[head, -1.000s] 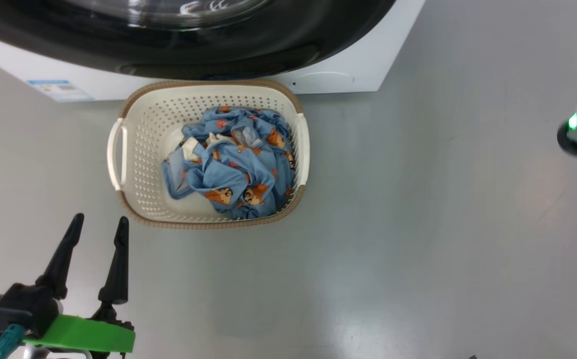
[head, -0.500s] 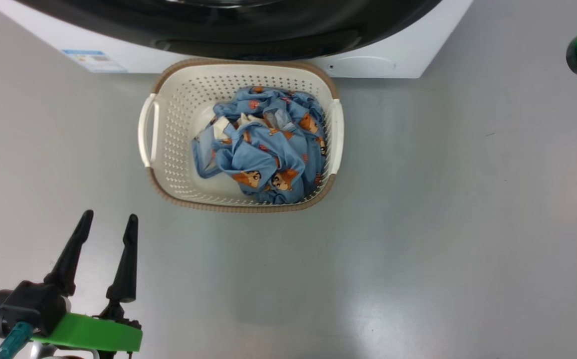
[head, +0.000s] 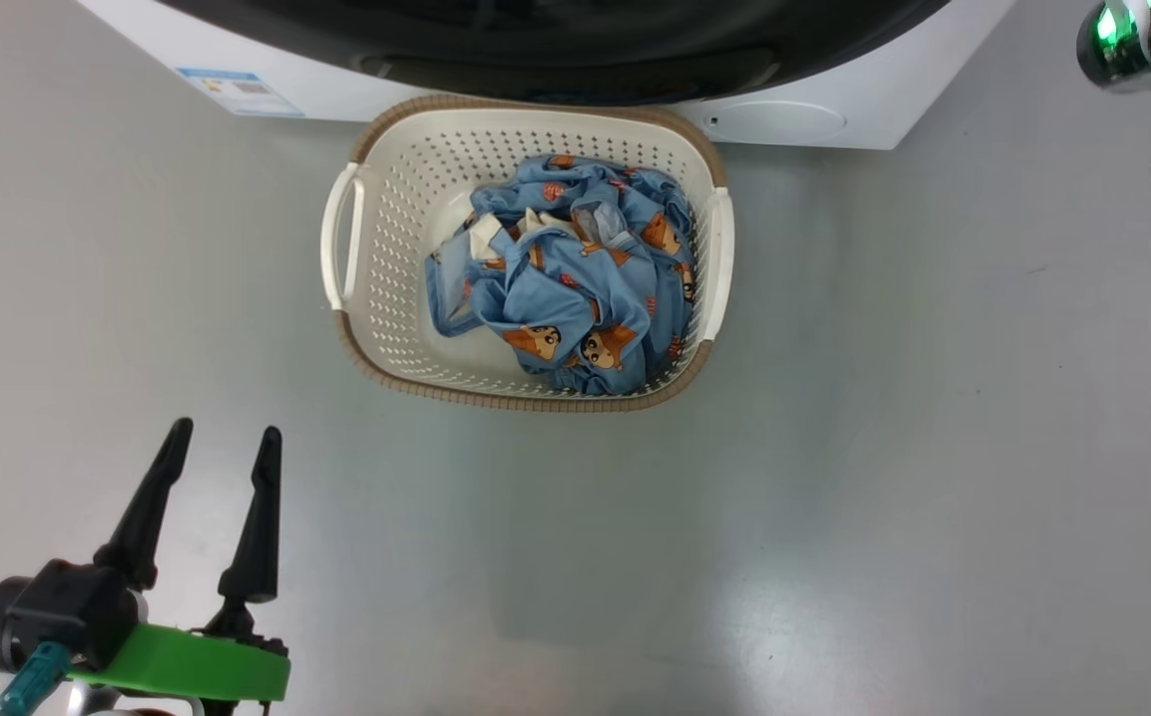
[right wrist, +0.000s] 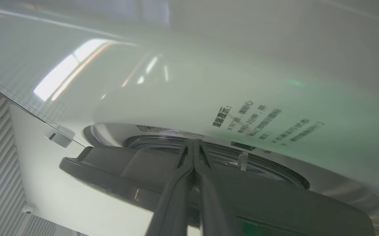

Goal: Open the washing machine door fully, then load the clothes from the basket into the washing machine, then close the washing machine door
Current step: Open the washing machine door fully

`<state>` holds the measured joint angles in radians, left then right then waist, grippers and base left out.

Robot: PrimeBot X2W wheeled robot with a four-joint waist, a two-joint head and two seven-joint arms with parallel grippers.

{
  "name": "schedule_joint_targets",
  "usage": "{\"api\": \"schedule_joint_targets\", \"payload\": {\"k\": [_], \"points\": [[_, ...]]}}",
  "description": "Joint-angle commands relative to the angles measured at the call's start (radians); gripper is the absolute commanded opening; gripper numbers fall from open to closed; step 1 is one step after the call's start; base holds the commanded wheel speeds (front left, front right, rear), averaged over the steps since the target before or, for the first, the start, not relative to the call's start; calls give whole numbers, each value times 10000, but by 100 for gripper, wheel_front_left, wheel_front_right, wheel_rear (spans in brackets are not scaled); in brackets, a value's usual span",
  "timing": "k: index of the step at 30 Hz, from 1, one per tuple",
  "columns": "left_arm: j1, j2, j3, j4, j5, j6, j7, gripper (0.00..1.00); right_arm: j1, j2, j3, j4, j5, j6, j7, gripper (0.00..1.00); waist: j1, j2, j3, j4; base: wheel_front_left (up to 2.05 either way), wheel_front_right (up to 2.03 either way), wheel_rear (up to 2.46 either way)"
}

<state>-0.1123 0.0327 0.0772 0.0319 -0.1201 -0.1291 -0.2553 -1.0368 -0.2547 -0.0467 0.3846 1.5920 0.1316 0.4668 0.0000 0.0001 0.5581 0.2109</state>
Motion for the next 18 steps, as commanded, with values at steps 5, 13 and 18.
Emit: {"api": "schedule_joint_targets", "payload": {"k": [5, 13, 18], "points": [[52, 178, 270, -220, -166, -15, -65, 100, -516, 46, 265, -154, -223, -9, 318, 0, 0, -1, 197, 209, 0, 0, 0], [131, 177, 173, -169, -378, -4, -65, 100, -1134, -81, 500, 5, -354, -9, 562, 0, 0, -1, 589, 416, 0, 0, 0], [104, 176, 203, -82, -421, 39, -65, 100, -1454, 35, 656, 40, -289, -9, 728, 0, 0, -1, 724, 405, 0, 0, 0]]}}
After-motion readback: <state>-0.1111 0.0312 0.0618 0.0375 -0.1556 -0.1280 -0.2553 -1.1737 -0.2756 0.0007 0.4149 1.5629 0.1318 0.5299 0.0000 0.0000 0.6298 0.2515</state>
